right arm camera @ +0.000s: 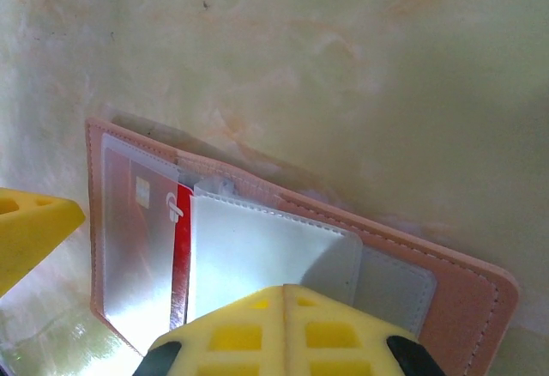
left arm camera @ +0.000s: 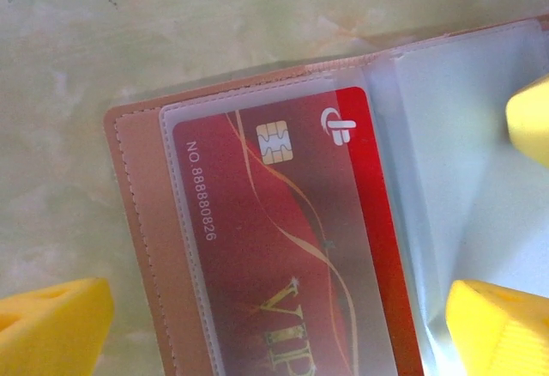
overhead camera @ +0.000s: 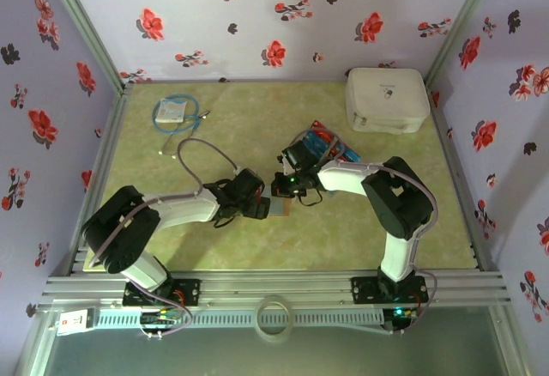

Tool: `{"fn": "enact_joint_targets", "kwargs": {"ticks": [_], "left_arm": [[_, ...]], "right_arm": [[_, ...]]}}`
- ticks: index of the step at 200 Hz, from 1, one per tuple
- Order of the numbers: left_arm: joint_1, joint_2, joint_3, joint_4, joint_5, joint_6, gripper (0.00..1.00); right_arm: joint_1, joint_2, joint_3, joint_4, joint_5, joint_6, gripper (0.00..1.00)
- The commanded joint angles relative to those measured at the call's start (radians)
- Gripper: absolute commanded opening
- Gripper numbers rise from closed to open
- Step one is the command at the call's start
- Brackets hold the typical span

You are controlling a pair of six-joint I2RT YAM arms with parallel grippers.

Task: Put the credit cards into the card holder
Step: Flip over the card slot on the card holder.

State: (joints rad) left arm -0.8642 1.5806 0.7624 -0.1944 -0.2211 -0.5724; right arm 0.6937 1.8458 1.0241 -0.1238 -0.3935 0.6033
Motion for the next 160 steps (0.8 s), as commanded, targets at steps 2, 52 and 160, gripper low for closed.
{"fn": "enact_joint_targets", "kwargs": {"ticks": [2, 52, 160], "left_arm": [[-0.009, 0.021, 0.006, -0.016, -0.037, 0.009, 1.0], [-0.009, 0.018, -0.011, -0.005, -0.04, 0.003, 1.0], [-0.009, 0.016, -0.011, -0.002, -0.039, 0.003, 1.0]], "right_arm": [[-0.005, -0.049, -0.001, -0.005, 0.005, 0.008, 0.09], [-0.023, -0.117, -0.036, -0.002, 0.059, 0.03, 0.33], [-0.022, -0.025, -0.043, 0.065, 0.013, 0.066, 0.35]]}}
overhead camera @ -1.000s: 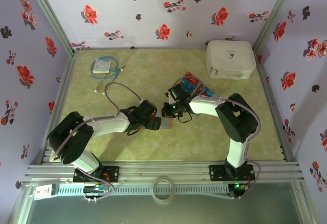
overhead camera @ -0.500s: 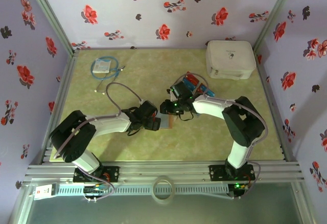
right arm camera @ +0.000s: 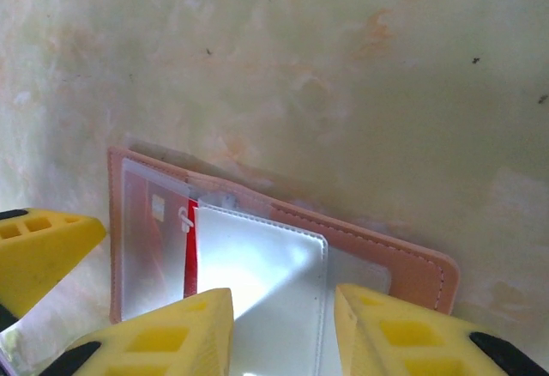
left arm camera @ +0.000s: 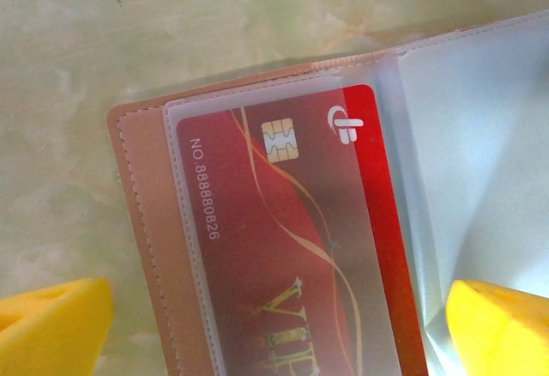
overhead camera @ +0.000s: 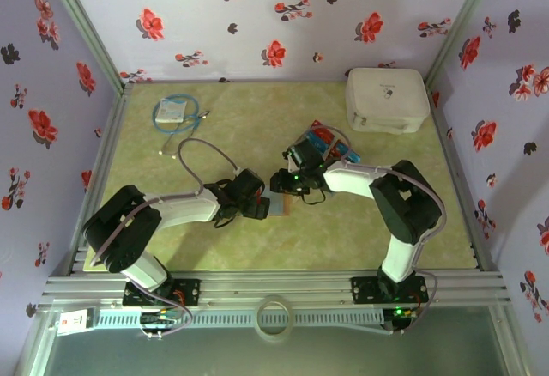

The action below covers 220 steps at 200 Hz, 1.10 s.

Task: Put the credit cards into the card holder
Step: Flip over the card slot on the card holder.

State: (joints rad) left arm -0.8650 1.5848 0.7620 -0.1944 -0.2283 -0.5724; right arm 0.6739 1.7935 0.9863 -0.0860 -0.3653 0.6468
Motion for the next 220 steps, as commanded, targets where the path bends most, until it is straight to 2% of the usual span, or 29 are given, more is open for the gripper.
{"fn": "enact_joint_targets", "kwargs": {"ticks": [1, 79, 129, 156, 183, 220], "left_arm": [[-0.009, 0.011, -0.011, -0.002, -0.032, 0.004, 1.0], [-0.008, 0.012, -0.015, 0.006, -0.032, 0.002, 1.0], [-0.009, -0.013, -0.013, 0.006, -0.034, 0.003, 1.0], [0.004, -0.113, -0.01, -0.029, -0.056, 0.01, 1.0], [0.052, -0.257, -0.036, -0.068, -0.076, 0.004, 1.0], [0.133, -0.429, -0.106, -0.112, -0.077, -0.024, 1.0]], "right_arm": [[-0.002, 0.028, -0.006, 0.028, -0.016, 0.022, 0.35], [0.009, 0.05, 0.01, 0.05, -0.071, 0.03, 0.3], [0.018, 0.006, 0.009, 0.071, -0.096, 0.062, 0.28], [0.033, -0.032, 0.015, 0.067, -0.103, 0.081, 0.29], [0.066, -0.051, 0.047, 0.025, -0.074, 0.083, 0.38], [0.125, 0.012, 0.131, -0.015, -0.049, 0.083, 0.43]]}}
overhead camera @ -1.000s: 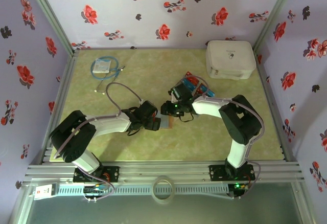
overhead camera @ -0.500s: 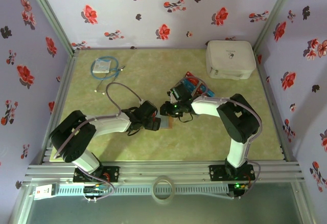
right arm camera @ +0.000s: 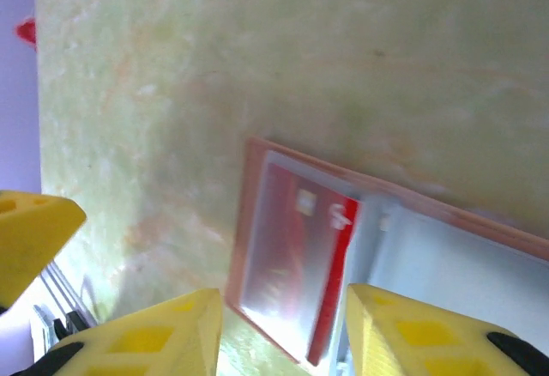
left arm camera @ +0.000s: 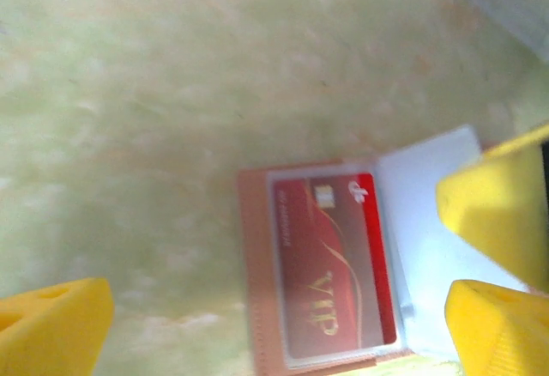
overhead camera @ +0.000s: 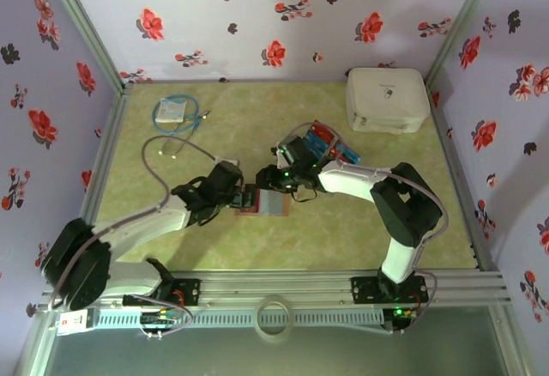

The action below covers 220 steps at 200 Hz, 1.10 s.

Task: Put the credit cards into the card holder
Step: Flip over the card slot on the card holder.

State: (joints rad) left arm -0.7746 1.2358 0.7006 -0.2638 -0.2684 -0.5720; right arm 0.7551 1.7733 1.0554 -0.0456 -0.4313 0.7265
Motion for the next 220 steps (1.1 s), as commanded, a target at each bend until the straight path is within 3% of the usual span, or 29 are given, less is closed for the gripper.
{"fn": "enact_joint_targets", "kwargs": {"ticks": [1, 99, 170, 220], "left_arm": [[0.043, -0.083, -0.046, -0.044, -0.037, -0.024, 1.0], [0.099, -0.193, -0.138, -0.05, 0.01, -0.027, 1.0], [0.104, -0.149, -0.146, -0.026, 0.036, 0.004, 1.0], [0.106, -0.047, -0.111, 0.016, 0.052, 0.036, 1.0]], "right_arm": [[0.045, 0.035, 0.064, -0.056, 0.016, 0.004, 0.43], [0.104, 0.236, 0.253, -0.089, 0.037, 0.04, 0.43], [0.095, 0.116, 0.251, -0.172, 0.1, 0.003, 0.43], [0.028, -0.023, 0.108, -0.217, 0.144, -0.035, 0.43]]}}
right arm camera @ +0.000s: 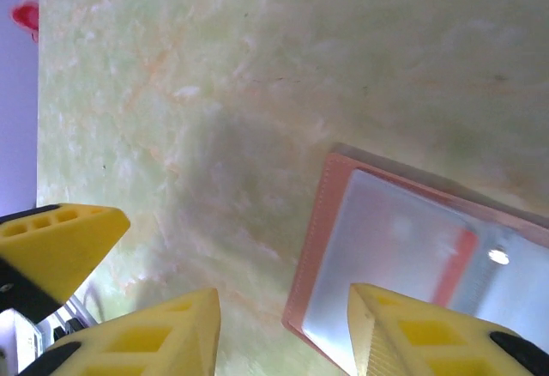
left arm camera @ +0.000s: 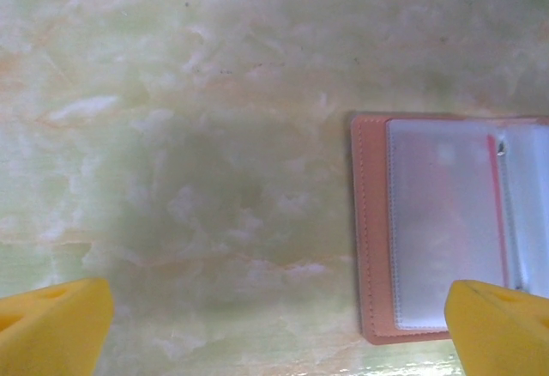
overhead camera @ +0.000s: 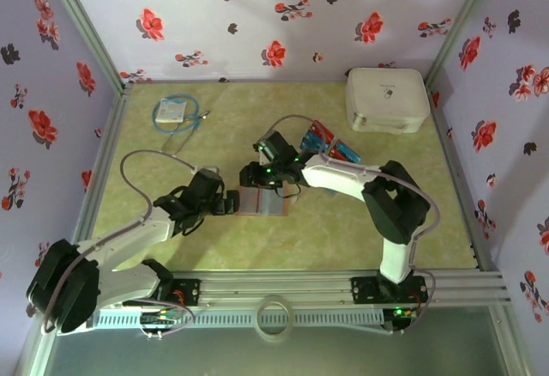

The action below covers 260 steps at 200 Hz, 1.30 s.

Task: Put the credit cards into the card holder
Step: Flip over the card slot on the card holder, then pick up the credit card from the storage box.

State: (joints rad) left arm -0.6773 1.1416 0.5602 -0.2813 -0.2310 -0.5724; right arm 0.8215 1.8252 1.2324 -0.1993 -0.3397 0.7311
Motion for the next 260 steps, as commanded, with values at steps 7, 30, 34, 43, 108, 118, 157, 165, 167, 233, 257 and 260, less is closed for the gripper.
{"fn": "enact_joint_targets", "kwargs": {"ticks": [7, 30, 34, 43, 108, 118, 157, 165, 167, 233, 257, 260], "left_arm": [[0.008, 0.063, 0.035, 0.038, 0.016, 0.038, 1.0], [0.008, 0.099, 0.05, 0.05, 0.019, 0.046, 1.0], [0.008, 0.104, 0.05, 0.051, 0.02, 0.046, 1.0], [0.008, 0.117, 0.056, 0.056, 0.023, 0.048, 1.0], [0.006, 0.169, 0.075, 0.072, 0.027, 0.043, 1.0], [0.006, 0.176, 0.076, 0.071, 0.027, 0.042, 1.0], [0.007, 0.185, 0.076, 0.07, 0.027, 0.035, 1.0], [0.006, 0.185, 0.076, 0.07, 0.027, 0.033, 1.0], [0.006, 0.186, 0.076, 0.07, 0.027, 0.033, 1.0], [0.007, 0.193, 0.08, 0.062, 0.027, 0.034, 1.0], [0.007, 0.201, 0.081, 0.064, 0.027, 0.034, 1.0], [0.006, 0.202, 0.083, 0.064, 0.027, 0.034, 1.0]], "right_arm": [[-0.049, -0.098, -0.081, -0.085, 0.067, -0.058, 0.43], [-0.079, -0.181, -0.096, -0.212, 0.146, -0.149, 0.43], [-0.086, -0.191, -0.096, -0.239, 0.164, -0.171, 0.43], [-0.101, -0.22, -0.091, -0.3, 0.203, -0.212, 0.43], [-0.176, -0.267, -0.059, -0.594, 0.518, -0.477, 0.43], [-0.181, -0.262, -0.059, -0.605, 0.558, -0.5, 0.42], [-0.206, -0.223, -0.062, -0.612, 0.631, -0.554, 0.41], [-0.21, -0.213, -0.064, -0.608, 0.636, -0.559, 0.41], [-0.211, -0.21, -0.064, -0.606, 0.638, -0.559, 0.41], [-0.246, -0.121, -0.052, -0.561, 0.632, -0.586, 0.39], [-0.249, -0.096, -0.045, -0.551, 0.608, -0.583, 0.37], [-0.249, -0.095, -0.044, -0.55, 0.605, -0.583, 0.36]]}}
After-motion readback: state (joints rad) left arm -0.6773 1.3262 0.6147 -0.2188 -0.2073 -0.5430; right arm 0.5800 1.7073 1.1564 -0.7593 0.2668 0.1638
